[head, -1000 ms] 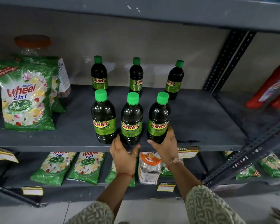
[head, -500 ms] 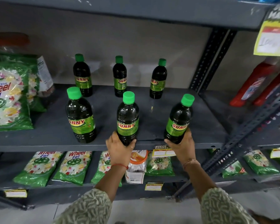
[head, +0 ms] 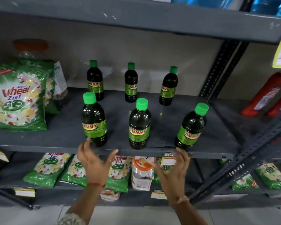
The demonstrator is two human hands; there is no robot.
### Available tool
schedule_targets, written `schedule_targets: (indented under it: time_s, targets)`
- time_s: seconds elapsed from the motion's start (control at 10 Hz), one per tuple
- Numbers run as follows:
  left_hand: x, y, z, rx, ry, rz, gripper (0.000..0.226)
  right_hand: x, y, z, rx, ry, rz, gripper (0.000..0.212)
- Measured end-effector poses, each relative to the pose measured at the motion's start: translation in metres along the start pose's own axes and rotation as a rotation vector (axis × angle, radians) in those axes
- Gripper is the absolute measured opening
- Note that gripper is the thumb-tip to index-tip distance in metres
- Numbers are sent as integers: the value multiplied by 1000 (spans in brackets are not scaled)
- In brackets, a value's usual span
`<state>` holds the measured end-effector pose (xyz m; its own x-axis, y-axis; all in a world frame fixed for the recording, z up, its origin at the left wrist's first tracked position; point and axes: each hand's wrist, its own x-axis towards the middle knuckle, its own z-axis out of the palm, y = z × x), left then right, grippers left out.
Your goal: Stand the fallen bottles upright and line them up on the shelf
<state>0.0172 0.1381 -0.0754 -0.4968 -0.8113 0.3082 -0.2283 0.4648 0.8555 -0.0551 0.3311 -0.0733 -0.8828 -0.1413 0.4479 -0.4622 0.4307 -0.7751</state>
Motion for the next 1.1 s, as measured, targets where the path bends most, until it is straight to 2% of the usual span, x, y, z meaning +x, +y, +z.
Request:
schedule_targets:
  time_s: [0.1, 0.2, 0.3, 0.5, 0.8, 0.9, 1.0, 1.1]
  targets:
    - [44, -10, -13, 110, -75, -104, 120, 38, -19, 36, 102, -337, 169, 102]
    - [68, -16, -13, 173, -165, -126, 98, 66, -21, 58, 51, -490, 235, 104]
    - [73, -21, -18, 178, -156, -126, 70, 69, -26, 68, -42, -473, 233, 83]
    - [91, -35, -44, 164, -160, -76, 65, 64, -35, 83, -61, -449, 227, 79]
    - [99, -44, -53, 41, -196, -109, 69, 60, -45, 84, -105, -448, 226, 82]
    - [97, -46, -52, 56, -214, -98, 76, 58, -43, 85, -116, -449, 217, 85]
    - [100, -43, -58, 16, -260, -146, 108, 54, -50, 79, -37, -385, 252, 109]
    - [71, -35, -72, 32, -136, 9, 123, 26, -62, 68, 11, -140, 172, 117]
